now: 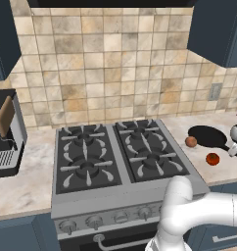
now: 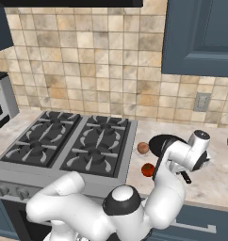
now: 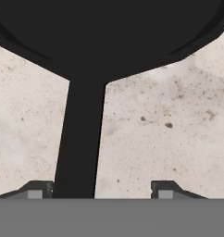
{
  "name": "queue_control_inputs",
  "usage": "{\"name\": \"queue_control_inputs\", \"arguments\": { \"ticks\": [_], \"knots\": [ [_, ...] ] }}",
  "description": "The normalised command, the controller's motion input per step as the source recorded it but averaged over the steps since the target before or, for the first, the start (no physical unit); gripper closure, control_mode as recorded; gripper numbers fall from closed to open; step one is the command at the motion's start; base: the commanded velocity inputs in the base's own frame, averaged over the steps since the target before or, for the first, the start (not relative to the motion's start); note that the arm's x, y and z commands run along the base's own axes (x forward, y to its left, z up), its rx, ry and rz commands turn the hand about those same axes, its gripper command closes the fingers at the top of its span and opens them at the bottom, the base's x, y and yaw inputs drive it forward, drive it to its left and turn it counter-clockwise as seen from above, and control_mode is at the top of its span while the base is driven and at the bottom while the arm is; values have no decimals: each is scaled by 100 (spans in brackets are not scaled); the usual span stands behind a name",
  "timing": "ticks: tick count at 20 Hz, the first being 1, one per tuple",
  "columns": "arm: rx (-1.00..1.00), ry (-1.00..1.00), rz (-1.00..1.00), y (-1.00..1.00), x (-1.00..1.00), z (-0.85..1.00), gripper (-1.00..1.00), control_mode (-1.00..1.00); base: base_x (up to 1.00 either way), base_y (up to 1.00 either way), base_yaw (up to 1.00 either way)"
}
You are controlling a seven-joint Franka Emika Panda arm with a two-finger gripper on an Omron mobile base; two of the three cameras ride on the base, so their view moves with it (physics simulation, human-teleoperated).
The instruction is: Place the pan on the front right burner on the stove. Then place the tomato and the onion in the pan and turn on the front right burner.
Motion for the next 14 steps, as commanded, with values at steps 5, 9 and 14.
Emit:
{"name": "queue_control_inputs", "arguments": {
  "ticks": [5, 9, 14],
  "knots": [
    [0, 1, 0, 0, 0, -7, 100, -100, 0, 0, 0],
    [0, 1, 0, 0, 0, -3, 100, -100, 0, 0, 0],
    [0, 0, -4, 0, 0, -2, 100, -100, 0, 0, 0]
  ]
}}
